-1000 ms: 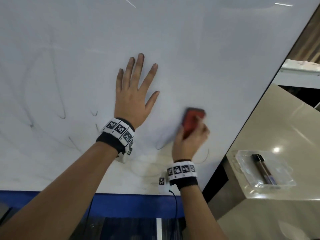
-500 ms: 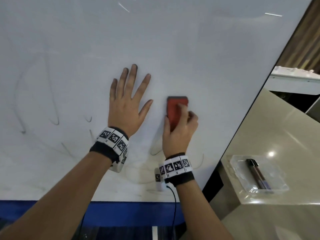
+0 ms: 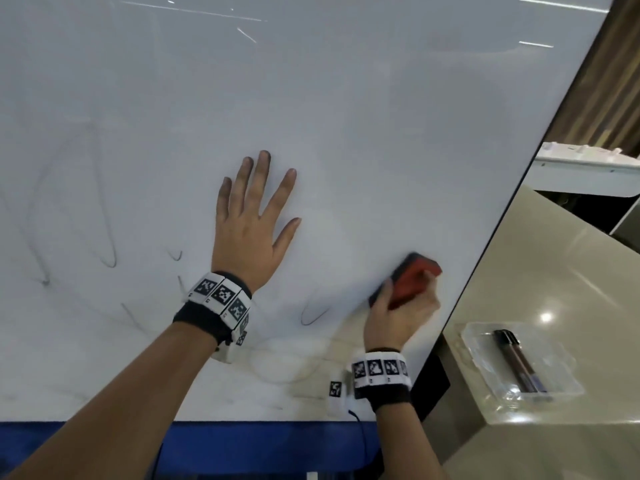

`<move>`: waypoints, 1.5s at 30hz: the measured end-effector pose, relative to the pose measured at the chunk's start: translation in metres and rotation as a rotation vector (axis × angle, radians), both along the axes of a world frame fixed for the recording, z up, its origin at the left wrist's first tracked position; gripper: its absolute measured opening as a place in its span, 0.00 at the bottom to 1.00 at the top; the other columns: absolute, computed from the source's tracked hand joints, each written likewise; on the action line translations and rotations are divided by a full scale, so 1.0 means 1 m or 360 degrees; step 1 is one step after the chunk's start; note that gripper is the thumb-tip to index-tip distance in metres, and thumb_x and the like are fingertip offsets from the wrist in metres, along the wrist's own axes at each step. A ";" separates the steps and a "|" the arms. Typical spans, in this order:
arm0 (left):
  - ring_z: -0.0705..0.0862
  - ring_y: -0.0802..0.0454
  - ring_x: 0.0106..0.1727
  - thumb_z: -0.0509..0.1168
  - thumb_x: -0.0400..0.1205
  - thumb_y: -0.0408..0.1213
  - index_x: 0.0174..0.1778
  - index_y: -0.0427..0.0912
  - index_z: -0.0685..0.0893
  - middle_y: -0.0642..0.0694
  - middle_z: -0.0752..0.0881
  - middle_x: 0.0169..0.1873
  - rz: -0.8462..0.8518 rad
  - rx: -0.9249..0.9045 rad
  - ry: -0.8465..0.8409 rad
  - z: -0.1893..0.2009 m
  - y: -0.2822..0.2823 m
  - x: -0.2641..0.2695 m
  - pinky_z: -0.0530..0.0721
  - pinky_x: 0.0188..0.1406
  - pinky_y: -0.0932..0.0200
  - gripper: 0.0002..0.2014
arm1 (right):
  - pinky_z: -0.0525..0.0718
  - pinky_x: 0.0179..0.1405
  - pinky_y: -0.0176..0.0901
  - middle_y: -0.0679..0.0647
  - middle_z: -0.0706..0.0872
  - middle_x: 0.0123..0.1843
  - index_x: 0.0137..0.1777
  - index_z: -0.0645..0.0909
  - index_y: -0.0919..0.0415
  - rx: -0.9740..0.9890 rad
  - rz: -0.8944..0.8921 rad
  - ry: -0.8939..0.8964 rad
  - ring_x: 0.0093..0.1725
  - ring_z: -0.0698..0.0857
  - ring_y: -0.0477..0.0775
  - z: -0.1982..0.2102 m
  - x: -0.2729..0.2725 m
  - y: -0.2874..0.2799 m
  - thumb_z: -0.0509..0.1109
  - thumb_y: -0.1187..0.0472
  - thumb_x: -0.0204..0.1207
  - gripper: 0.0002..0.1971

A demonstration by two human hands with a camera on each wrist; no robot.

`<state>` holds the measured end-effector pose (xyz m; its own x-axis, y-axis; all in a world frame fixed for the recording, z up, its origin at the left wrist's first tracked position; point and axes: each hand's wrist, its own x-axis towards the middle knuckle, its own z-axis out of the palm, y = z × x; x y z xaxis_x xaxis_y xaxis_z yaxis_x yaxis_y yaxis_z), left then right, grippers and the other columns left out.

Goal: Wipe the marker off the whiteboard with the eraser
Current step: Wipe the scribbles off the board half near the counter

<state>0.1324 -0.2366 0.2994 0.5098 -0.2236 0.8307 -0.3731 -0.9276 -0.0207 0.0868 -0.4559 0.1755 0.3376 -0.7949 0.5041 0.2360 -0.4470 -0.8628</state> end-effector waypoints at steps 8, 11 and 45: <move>0.51 0.40 0.91 0.54 0.91 0.58 0.90 0.54 0.55 0.40 0.52 0.90 0.0043 0.0056 0.0038 -0.001 0.004 -0.006 0.52 0.89 0.39 0.32 | 0.82 0.56 0.64 0.62 0.76 0.64 0.69 0.75 0.44 -0.1569 0.0475 0.0331 0.58 0.78 0.67 -0.057 -0.009 0.064 0.82 0.66 0.70 0.31; 0.51 0.41 0.91 0.55 0.91 0.57 0.90 0.53 0.57 0.40 0.53 0.90 0.0028 0.0068 0.0042 -0.003 0.007 -0.006 0.51 0.89 0.40 0.31 | 0.79 0.62 0.58 0.66 0.76 0.65 0.72 0.76 0.48 -0.1039 0.0306 0.0177 0.60 0.75 0.66 -0.025 -0.007 0.031 0.80 0.62 0.75 0.27; 0.51 0.36 0.90 0.66 0.84 0.55 0.90 0.55 0.56 0.37 0.53 0.89 0.0041 0.0374 0.0233 -0.068 -0.054 -0.030 0.51 0.87 0.28 0.39 | 0.67 0.81 0.47 0.71 0.68 0.79 0.83 0.60 0.73 0.0605 0.0030 -0.0058 0.76 0.70 0.57 -0.119 -0.002 0.004 0.73 0.69 0.80 0.35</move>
